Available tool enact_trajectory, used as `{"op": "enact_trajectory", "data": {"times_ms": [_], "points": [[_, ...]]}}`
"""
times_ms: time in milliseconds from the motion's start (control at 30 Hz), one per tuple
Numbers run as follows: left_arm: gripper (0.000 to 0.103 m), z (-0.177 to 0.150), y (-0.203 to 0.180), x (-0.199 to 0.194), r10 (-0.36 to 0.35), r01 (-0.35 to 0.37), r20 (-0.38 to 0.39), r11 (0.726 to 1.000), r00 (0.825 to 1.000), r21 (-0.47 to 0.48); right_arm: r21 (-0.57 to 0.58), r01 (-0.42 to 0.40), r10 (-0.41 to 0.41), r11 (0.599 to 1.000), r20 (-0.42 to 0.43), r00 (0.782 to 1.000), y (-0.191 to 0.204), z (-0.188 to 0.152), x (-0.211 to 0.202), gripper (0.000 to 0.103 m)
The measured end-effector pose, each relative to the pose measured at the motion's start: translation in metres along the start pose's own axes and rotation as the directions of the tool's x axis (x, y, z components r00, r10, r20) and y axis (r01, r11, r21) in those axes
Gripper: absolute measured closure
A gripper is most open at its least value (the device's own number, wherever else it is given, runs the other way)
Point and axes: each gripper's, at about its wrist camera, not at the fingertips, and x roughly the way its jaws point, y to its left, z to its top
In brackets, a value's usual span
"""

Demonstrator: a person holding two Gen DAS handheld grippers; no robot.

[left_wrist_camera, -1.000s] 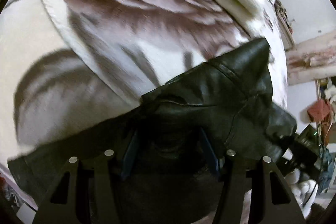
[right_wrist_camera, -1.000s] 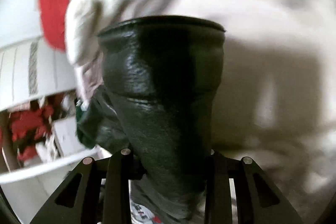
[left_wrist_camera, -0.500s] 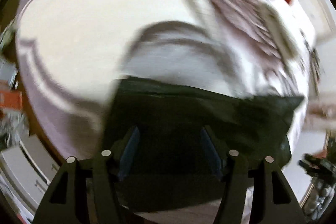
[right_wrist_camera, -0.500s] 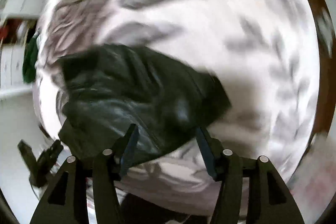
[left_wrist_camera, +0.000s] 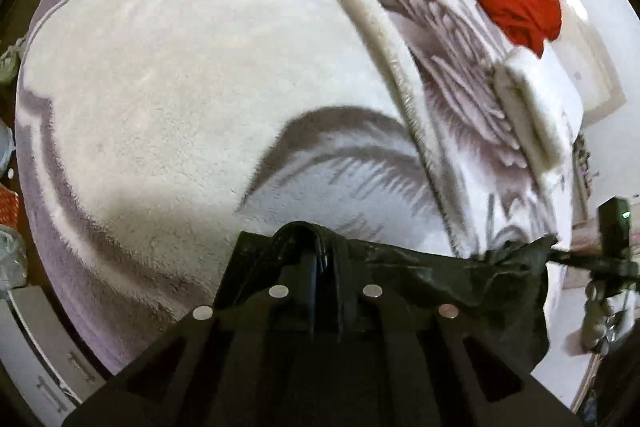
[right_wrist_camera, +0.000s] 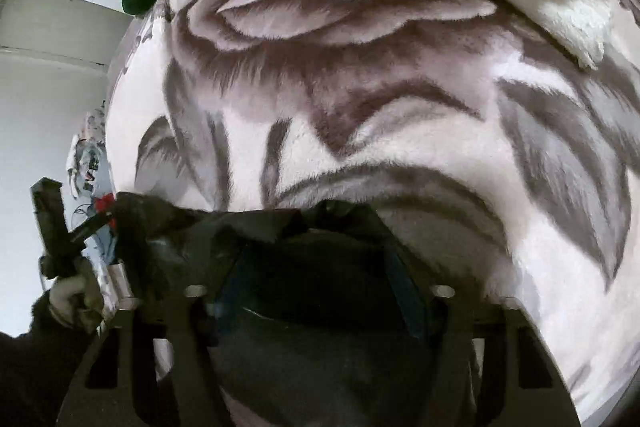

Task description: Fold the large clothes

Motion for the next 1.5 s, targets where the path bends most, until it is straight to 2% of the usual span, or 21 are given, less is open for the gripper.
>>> {"op": "enact_trajectory", "data": {"times_ms": [33, 167, 267, 400, 600, 667, 733, 767, 800, 867, 933, 1000, 1067, 1100, 1133, 1200, 1233, 1333, 1500], "points": [[0.099, 0.000, 0.000, 0.000, -0.002, 0.002, 0.004, 1.000, 1.000, 0.007, 0.045, 0.018, -0.019, 0.999, 0.022, 1.000, -0.004, -0.005, -0.004, 0.098], [0.099, -0.003, 0.007, -0.004, 0.003, -0.003, 0.021, 1.000, 1.000, -0.005, 0.214, -0.073, 0.043, 0.974, 0.142, 0.989, -0.019, -0.027, -0.026, 0.101], [0.098, 0.001, 0.011, -0.003, -0.021, 0.022, 0.025, 0.999, 0.999, -0.031, 0.306, -0.088, 0.025, 0.948, 0.202, 0.979, -0.028, -0.050, -0.045, 0.101], [0.098, 0.006, 0.008, 0.025, 0.003, -0.003, -0.029, 1.000, 1.000, -0.007, 0.390, -0.040, -0.040, 0.920, 0.195, 0.980, -0.038, -0.057, -0.034, 0.102], [0.097, 0.014, 0.019, 0.044, -0.018, 0.016, -0.082, 0.999, 0.996, -0.029, 0.481, 0.018, -0.092, 0.877, 0.130, 0.987, -0.049, -0.026, 0.016, 0.102], [0.094, 0.015, 0.015, 0.035, 0.001, -0.004, -0.080, 0.999, 0.997, -0.035, 0.465, 0.037, -0.074, 0.885, 0.061, 0.995, -0.047, -0.017, 0.030, 0.102], [0.091, 0.014, 0.004, 0.020, 0.043, -0.042, -0.064, 0.999, 0.997, 0.003, 0.432, 0.068, -0.090, 0.899, 0.031, 0.995, -0.039, -0.012, 0.024, 0.099], [0.079, 0.012, -0.007, 0.011, 0.092, -0.089, -0.057, 0.995, 0.994, 0.045, 0.389, 0.098, -0.112, 0.916, 0.012, 0.994, -0.030, -0.012, 0.014, 0.095], [0.062, 0.009, -0.015, 0.004, 0.123, -0.119, -0.053, 0.990, 0.991, 0.073, 0.360, 0.121, -0.133, 0.925, 0.008, 0.991, -0.023, -0.013, 0.006, 0.091], [0.050, 0.001, -0.035, -0.015, 0.145, -0.143, -0.017, 0.983, 0.989, 0.116, 0.319, 0.151, -0.173, 0.936, 0.042, 0.984, -0.006, -0.022, -0.019, 0.074], [0.050, -0.008, -0.055, -0.028, 0.106, -0.107, 0.009, 0.986, 0.994, 0.126, 0.294, 0.115, -0.145, 0.949, 0.084, 0.986, 0.013, -0.033, -0.039, 0.061], [0.050, -0.017, -0.072, -0.028, 0.048, -0.048, 0.006, 0.992, 0.999, 0.120, 0.263, 0.056, -0.086, 0.963, 0.102, 0.991, 0.033, -0.040, -0.042, 0.060], [0.054, -0.025, -0.092, -0.005, -0.005, 0.012, -0.055, 0.993, 0.998, 0.114, 0.209, 0.030, -0.043, 0.977, 0.056, 0.997, 0.055, -0.040, -0.024, 0.060], [0.062, -0.026, -0.098, 0.009, -0.010, 0.020, -0.091, 0.994, 0.996, 0.111, 0.198, 0.044, -0.051, 0.979, 0.029, 0.998, 0.061, -0.039, -0.013, 0.060], [0.066, -0.031, -0.105, 0.034, -0.011, 0.027, -0.147, 0.994, 0.989, 0.105, 0.185, 0.057, -0.057, 0.981, -0.009, 0.998, 0.066, -0.037, 0.004, 0.060], [0.067, -0.038, -0.109, 0.068, 0.038, -0.014, -0.208, 0.993, 0.977, 0.116, 0.190, 0.144, -0.130, 0.971, -0.081, 0.988, 0.066, -0.032, 0.042, 0.065], [0.067, -0.038, -0.109, 0.076, 0.053, -0.026, -0.211, 0.992, 0.976, 0.126, 0.195, 0.163, -0.149, 0.967, -0.084, 0.985, 0.064, -0.031, 0.052, 0.069], [0.067, -0.037, -0.105, 0.084, 0.051, -0.022, -0.210, 0.990, 0.976, 0.138, 0.203, 0.202, -0.187, 0.958, -0.092, 0.978, 0.062, -0.026, 0.070, 0.072], [0.067, -0.038, -0.107, 0.087, 0.062, -0.026, -0.214, 0.985, 0.975, 0.168, 0.263, 0.238, -0.213, 0.935, -0.119, 0.970, 0.058, -0.018, 0.091, 0.071]]}}
